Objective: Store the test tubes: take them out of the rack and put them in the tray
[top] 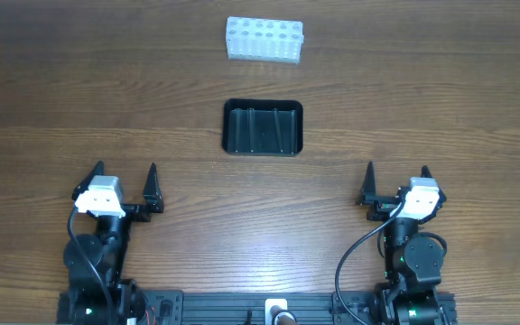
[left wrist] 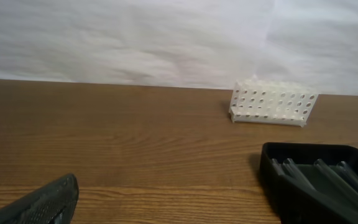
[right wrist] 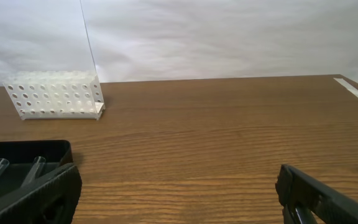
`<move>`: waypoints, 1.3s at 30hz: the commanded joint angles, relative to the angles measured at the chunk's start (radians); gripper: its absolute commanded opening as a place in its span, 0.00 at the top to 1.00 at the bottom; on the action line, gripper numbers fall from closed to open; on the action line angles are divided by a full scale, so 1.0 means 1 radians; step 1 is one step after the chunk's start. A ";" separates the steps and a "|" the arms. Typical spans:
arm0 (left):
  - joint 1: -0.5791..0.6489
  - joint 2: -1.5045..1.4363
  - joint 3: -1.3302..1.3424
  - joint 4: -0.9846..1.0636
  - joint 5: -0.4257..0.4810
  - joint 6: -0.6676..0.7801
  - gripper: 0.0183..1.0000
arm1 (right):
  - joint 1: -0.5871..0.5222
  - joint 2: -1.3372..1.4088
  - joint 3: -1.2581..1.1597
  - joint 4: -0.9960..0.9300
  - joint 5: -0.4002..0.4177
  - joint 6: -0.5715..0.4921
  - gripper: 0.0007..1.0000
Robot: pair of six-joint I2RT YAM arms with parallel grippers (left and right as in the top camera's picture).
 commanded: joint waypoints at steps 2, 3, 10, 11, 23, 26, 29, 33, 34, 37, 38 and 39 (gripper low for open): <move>-0.004 -0.011 -0.009 0.003 0.002 0.015 0.00 | -0.006 -0.007 -0.006 -0.004 -0.008 -0.002 0.01; -0.003 -0.011 -0.009 0.003 0.002 0.015 0.00 | -0.006 -0.007 -0.006 -0.004 -0.008 -0.002 0.01; 0.017 -0.011 -0.009 0.003 0.002 0.015 0.00 | -0.006 -0.007 -0.006 -0.004 -0.008 -0.002 0.01; 0.024 -0.011 -0.009 0.003 0.002 0.015 0.00 | -0.006 -0.007 -0.006 -0.004 -0.008 -0.002 0.01; 0.052 -0.011 -0.009 0.003 0.002 0.015 0.00 | -0.006 -0.007 -0.006 -0.004 -0.008 -0.002 0.01; 0.052 -0.011 -0.009 0.003 0.002 0.015 0.00 | -0.006 -0.007 -0.006 -0.004 -0.008 -0.002 0.01; 0.052 -0.011 -0.009 0.003 0.002 0.015 0.00 | -0.006 -0.007 -0.006 -0.004 -0.008 -0.002 0.01; 0.052 -0.011 -0.009 0.003 0.002 0.015 0.00 | -0.006 -0.007 -0.006 -0.004 -0.008 -0.002 0.01; 0.052 -0.011 -0.009 0.003 0.002 0.015 0.00 | -0.006 -0.007 -0.006 -0.004 -0.008 -0.002 0.01; 0.052 -0.011 -0.009 0.003 0.002 0.015 0.00 | -0.006 -0.007 -0.006 -0.004 -0.008 -0.002 0.01; 0.052 -0.011 -0.009 0.003 0.002 0.015 0.00 | -0.006 -0.007 -0.006 -0.004 -0.008 -0.002 0.01; 0.052 -0.011 -0.009 0.003 0.002 0.015 0.00 | -0.006 -0.007 -0.006 -0.004 -0.008 -0.002 0.01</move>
